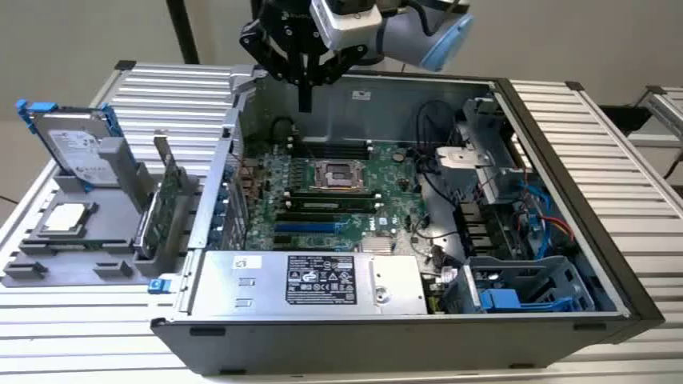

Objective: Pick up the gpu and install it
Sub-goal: 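Reach for the gpu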

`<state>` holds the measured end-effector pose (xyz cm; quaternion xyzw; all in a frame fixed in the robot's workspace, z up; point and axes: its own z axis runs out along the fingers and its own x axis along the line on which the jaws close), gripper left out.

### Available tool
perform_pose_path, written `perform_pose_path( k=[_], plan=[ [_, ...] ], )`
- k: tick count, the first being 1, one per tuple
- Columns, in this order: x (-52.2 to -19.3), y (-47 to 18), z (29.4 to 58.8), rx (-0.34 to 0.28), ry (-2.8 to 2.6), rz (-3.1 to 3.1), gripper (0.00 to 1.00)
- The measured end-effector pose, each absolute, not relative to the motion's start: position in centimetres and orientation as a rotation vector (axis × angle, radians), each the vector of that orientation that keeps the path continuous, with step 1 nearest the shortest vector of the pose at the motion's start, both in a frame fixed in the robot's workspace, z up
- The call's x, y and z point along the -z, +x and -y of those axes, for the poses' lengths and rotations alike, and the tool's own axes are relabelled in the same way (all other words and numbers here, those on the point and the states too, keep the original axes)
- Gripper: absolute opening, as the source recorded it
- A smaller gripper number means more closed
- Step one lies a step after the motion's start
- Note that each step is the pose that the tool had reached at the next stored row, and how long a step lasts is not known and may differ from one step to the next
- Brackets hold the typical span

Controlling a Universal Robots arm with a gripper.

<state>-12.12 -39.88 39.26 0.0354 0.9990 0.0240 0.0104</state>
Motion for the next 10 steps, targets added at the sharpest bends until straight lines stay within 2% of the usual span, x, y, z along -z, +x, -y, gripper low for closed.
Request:
perform_pose_path(
  k=[10],
  plan=[
    [-39.26, -12.12, 39.88, -0.075, 0.11, -3.115, 0.0]
  ],
)
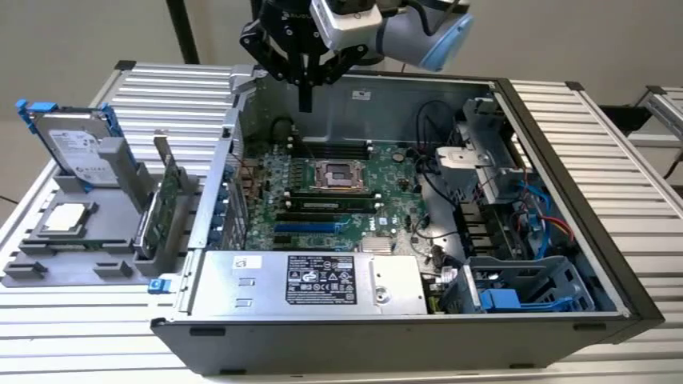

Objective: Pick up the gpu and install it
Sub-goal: 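Reach for the gpu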

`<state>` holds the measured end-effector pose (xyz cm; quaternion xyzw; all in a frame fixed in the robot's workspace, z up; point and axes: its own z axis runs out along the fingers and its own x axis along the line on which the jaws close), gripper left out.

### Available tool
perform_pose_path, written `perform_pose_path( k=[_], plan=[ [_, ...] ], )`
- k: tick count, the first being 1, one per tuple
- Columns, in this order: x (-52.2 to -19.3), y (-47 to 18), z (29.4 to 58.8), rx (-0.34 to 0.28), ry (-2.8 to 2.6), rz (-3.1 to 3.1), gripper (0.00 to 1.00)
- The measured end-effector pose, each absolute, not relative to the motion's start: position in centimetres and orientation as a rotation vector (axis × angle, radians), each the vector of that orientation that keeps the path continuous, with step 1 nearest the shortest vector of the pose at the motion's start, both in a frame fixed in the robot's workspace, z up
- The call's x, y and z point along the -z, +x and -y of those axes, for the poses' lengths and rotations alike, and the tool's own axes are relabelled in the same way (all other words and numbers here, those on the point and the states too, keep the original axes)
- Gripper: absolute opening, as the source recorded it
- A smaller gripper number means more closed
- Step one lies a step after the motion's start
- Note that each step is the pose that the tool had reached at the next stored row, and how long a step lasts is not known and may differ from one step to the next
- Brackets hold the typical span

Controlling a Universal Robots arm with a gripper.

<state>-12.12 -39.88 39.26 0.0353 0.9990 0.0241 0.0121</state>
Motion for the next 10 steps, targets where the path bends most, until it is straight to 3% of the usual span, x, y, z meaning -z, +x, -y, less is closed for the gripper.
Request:
perform_pose_path(
  k=[10],
  plan=[
    [-39.26, -12.24, 39.88, -0.075, 0.11, -3.115, 0.0]
  ],
)
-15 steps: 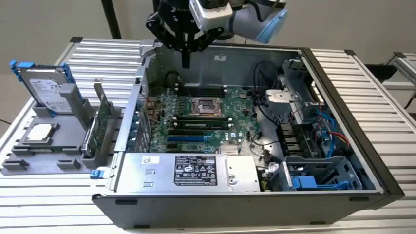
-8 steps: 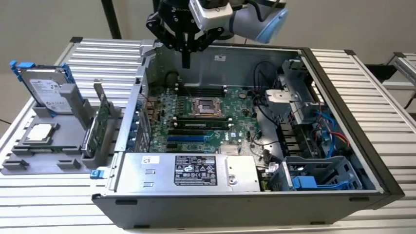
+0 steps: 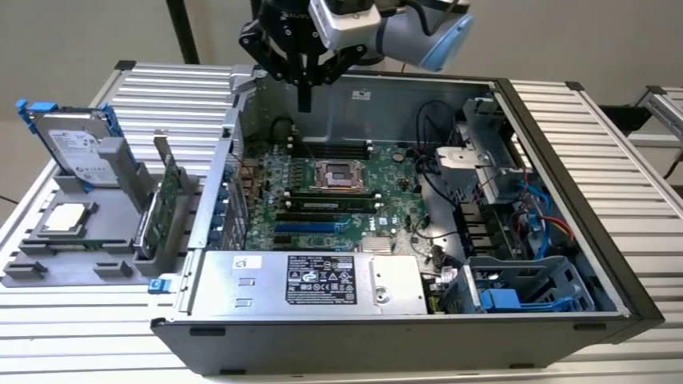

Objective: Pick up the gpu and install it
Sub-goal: 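Reach for the gpu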

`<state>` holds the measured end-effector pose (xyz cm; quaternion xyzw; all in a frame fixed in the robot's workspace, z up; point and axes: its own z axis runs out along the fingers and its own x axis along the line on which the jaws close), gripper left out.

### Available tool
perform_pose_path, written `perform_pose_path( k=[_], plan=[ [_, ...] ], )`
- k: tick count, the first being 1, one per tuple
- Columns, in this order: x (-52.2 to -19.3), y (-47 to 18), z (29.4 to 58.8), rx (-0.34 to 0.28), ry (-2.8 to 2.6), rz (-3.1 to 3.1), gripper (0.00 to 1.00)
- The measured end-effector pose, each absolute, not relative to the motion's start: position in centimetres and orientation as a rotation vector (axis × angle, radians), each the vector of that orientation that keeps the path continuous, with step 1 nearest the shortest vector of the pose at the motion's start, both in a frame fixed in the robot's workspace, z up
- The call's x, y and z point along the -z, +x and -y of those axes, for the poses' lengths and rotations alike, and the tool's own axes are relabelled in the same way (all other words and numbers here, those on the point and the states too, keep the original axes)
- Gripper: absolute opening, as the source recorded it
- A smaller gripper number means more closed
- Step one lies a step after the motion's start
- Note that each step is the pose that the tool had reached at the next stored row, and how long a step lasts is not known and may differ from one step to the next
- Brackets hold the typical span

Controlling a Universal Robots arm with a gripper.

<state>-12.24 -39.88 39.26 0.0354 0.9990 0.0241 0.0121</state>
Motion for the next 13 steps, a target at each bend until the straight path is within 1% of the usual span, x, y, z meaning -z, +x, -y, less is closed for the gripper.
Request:
perform_pose_path(
  k=[13],
  plan=[
    [-39.26, -12.64, 39.99, -0.075, 0.11, -3.115, 0.0]
  ],
)
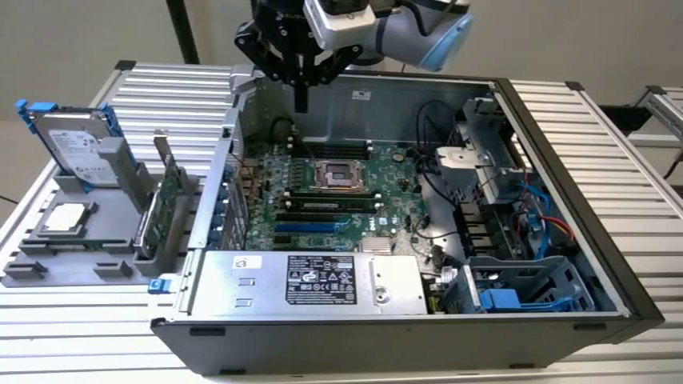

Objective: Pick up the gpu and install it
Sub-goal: 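Reach for the gpu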

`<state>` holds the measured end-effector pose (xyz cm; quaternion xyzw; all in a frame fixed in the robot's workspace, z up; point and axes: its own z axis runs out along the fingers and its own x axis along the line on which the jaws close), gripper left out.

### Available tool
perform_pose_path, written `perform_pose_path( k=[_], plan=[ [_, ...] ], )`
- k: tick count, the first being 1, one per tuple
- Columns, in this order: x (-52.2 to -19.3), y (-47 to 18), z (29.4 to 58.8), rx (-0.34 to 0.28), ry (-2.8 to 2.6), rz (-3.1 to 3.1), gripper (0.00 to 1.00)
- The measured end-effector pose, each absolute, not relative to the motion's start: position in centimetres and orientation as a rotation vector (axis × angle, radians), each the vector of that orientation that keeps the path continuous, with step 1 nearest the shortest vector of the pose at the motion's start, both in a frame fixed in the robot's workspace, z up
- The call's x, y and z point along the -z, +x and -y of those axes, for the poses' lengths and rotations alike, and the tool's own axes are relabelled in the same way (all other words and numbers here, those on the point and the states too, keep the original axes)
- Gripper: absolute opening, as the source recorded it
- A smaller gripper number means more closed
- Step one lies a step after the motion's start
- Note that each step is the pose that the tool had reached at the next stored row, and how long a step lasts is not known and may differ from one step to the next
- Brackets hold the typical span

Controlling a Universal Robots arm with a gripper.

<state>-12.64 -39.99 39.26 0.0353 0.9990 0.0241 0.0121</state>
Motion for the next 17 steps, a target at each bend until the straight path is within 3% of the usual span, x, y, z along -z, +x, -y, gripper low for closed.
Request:
perform_pose_path(
  k=[17],
  plan=[
    [-39.26, -13.12, 40.13, -0.075, 0.11, -3.115, 0.0]
  ],
)
